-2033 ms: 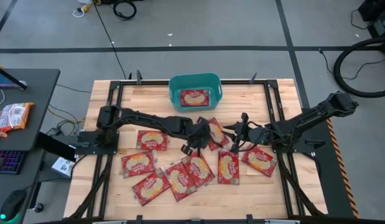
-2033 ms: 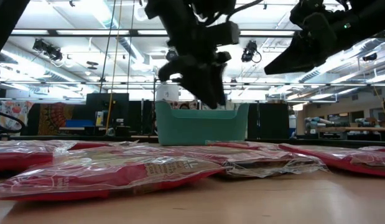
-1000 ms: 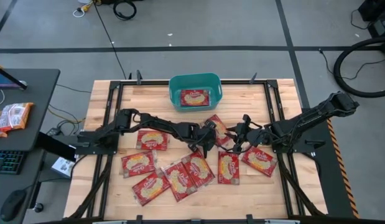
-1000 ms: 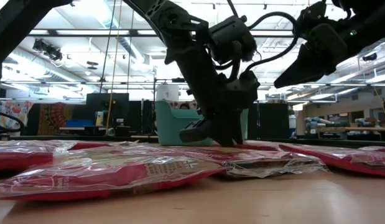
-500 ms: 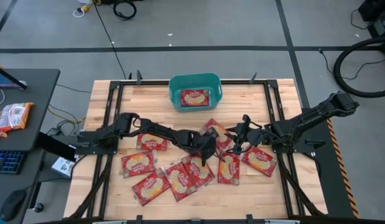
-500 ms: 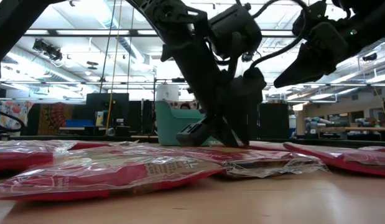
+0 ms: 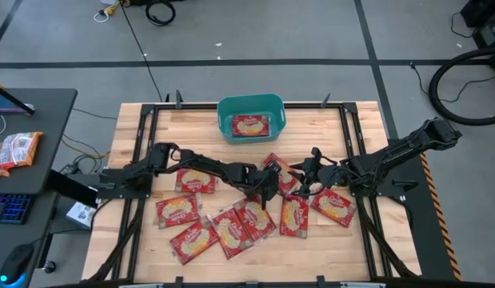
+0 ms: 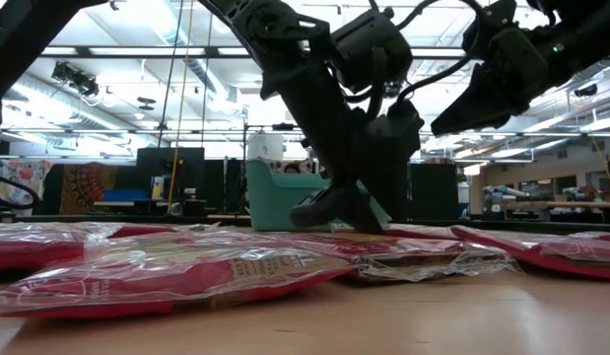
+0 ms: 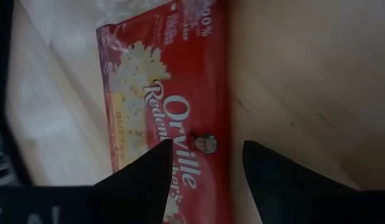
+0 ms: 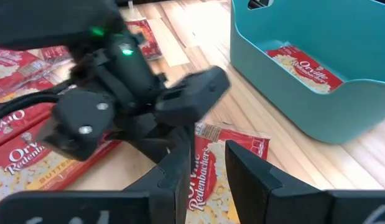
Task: Sort popcorn bags into baskets
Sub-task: Put the red popcorn bag into the bin
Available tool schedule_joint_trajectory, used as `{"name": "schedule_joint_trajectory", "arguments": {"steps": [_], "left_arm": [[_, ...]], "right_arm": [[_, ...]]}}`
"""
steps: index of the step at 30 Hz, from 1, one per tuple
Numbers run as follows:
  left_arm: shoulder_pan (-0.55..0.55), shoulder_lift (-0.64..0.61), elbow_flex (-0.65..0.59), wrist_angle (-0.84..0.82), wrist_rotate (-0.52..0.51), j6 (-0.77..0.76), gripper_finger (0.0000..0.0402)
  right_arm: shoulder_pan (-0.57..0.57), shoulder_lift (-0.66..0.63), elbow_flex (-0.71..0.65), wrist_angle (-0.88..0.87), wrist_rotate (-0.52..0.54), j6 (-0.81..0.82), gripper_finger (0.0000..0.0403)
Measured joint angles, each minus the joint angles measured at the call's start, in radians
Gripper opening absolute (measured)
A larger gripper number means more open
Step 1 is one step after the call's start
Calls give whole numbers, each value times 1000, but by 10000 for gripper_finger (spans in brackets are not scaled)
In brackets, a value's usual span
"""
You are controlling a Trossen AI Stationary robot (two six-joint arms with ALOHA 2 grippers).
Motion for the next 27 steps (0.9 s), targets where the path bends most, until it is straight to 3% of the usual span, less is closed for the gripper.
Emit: {"name": "schedule_joint_trajectory", "arguments": {"steps": [10, 17, 22, 27], "left_arm": [[70, 1, 2, -7, 147, -4, 197], [72, 6, 3, -12, 148, 23, 185], [72, 7, 1, -25, 150, 6, 131], [72, 8, 1, -30, 133, -95, 37]], "right_arm": [[0, 0, 0, 0, -2, -5, 106], [0, 0, 0, 2, -19, -6, 106], [0, 0, 0, 3, -19, -6, 106], [0, 0, 0, 3, -20, -4, 106]]}}
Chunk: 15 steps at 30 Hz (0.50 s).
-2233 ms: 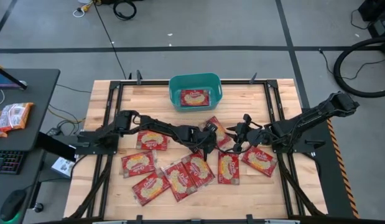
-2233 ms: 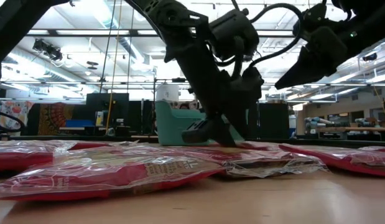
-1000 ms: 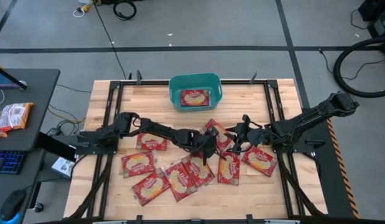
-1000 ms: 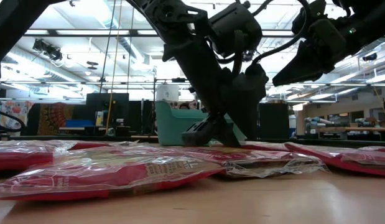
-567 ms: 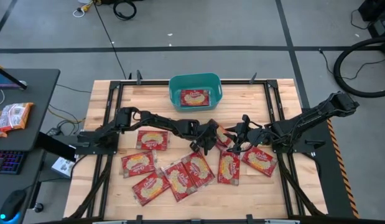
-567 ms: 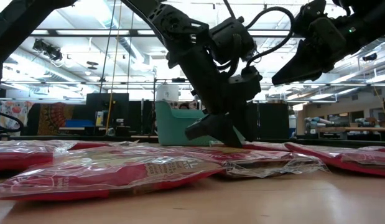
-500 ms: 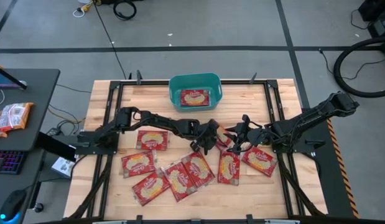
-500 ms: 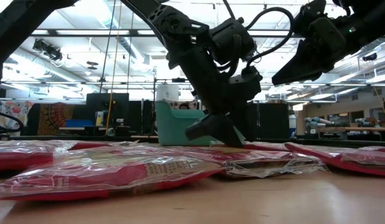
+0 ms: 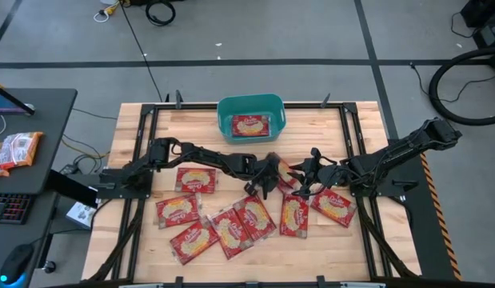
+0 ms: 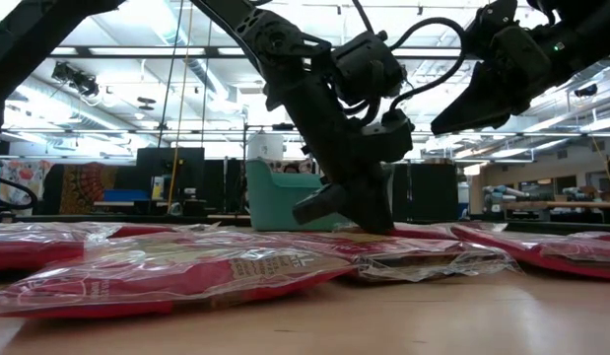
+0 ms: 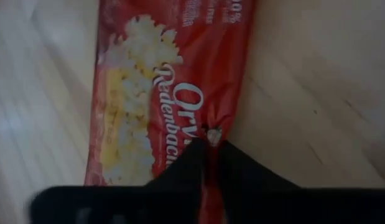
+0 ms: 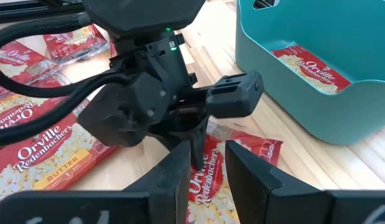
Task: Sort popcorn bags into baskets
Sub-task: Put the red popcorn bag into the bin
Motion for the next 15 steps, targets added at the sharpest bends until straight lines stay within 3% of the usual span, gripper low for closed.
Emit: {"name": "schedule_joint_trajectory", "arguments": {"steps": [2, 7, 15], "left_arm": [[-3, -2, 0, -2, -16, -28, 13], [-18, -44, -5, -82, -31, -102, 5], [-29, -234, -5, -295, -39, -339, 3]], "right_arm": [[0, 0, 0, 0, -1, 0, 106], [1, 0, 0, -2, -7, 0, 106], [1, 0, 0, 2, -5, -3, 106]]}}
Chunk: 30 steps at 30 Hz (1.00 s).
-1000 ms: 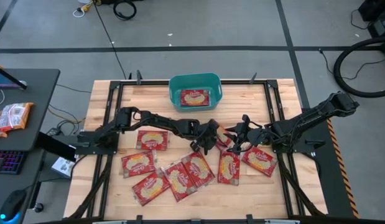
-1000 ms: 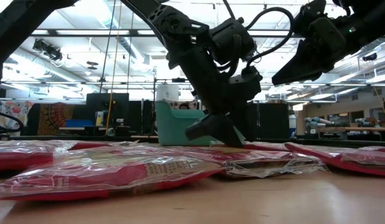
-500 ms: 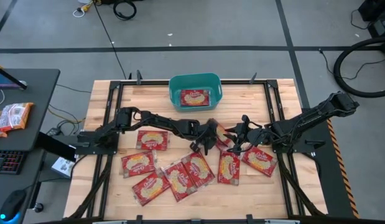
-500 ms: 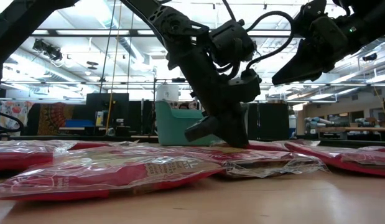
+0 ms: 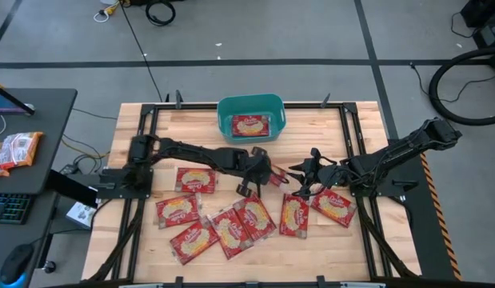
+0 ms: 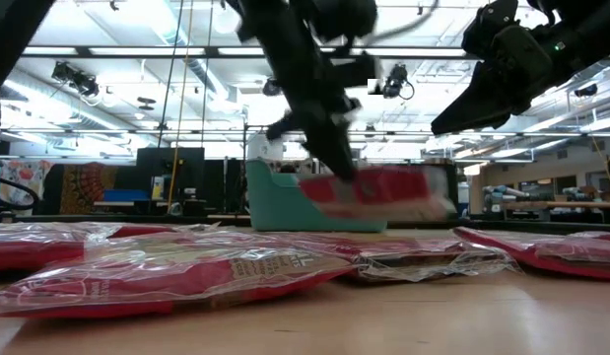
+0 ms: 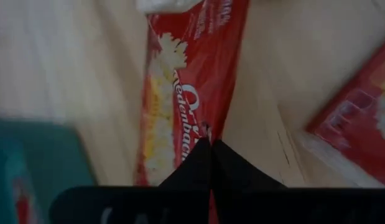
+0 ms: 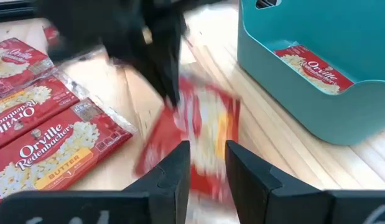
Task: Sort popcorn bags into baskets
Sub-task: Put the red popcorn bag into the bin
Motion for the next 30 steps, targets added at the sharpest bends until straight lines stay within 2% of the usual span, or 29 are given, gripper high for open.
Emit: {"name": "schedule_joint_trajectory", "arguments": {"steps": [8, 13, 15, 22, 30], "left_arm": [[13, -215, 2, -86, -35, -125, 1], [66, -305, 3, -82, -142, -152, 1], [98, -308, 3, -77, -177, -138, 1], [232, -237, 3, -32, -174, -74, 1], [352, -99, 3, 72, -120, -2, 1]], "right_arm": [[0, 0, 0, 21, 2, -7, 106], [0, 0, 0, 48, 4, -27, 106], [0, 0, 0, 59, 4, -31, 106], [0, 0, 0, 64, 6, -38, 106], [0, 0, 0, 60, 3, -49, 106]]}}
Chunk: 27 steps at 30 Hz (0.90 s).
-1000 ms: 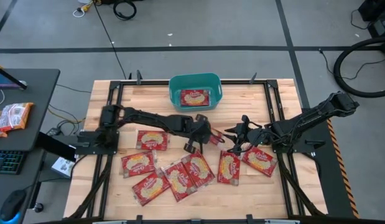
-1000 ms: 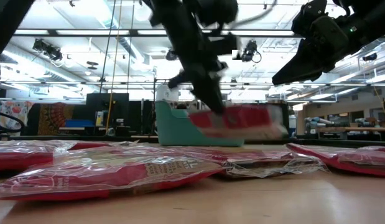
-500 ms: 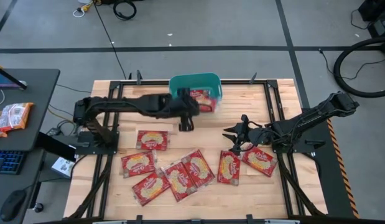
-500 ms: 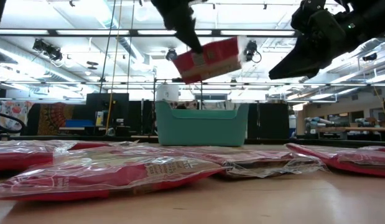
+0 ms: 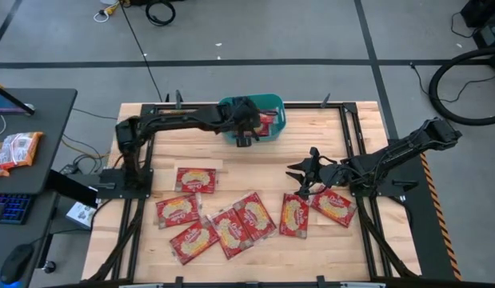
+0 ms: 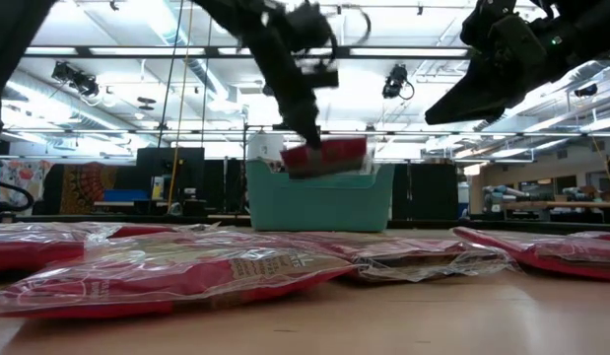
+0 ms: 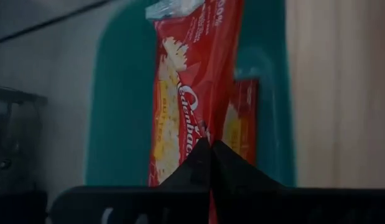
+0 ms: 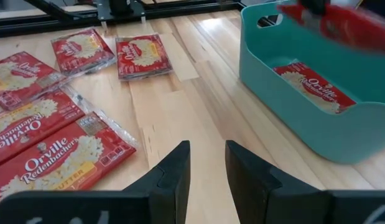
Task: Sort popcorn bags into baskets
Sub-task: Put the red popcorn bag into the bin
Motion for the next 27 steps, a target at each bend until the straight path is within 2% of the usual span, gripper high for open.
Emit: {"name": "schedule_joint_trajectory", "arguments": {"steps": [6, 12, 15, 18, 22, 27], "left_arm": [[91, 78, 0, 8, 118, 3, 8], [106, 100, 0, -12, 116, -26, 96], [80, 82, 0, -43, 116, -49, 140], [39, 29, 1, -42, 120, -71, 165], [-24, -26, 2, -50, 169, -89, 171], [-123, -79, 2, -97, 183, -102, 167]], "right_arm": [[0, 0, 0, -6, -4, 2, 106], [0, 0, 0, -10, -4, 3, 106], [0, 0, 0, -10, -5, 4, 106], [0, 0, 0, -14, -5, 4, 106], [0, 0, 0, -12, -5, 4, 106], [0, 0, 0, -13, -5, 13, 106]]}}
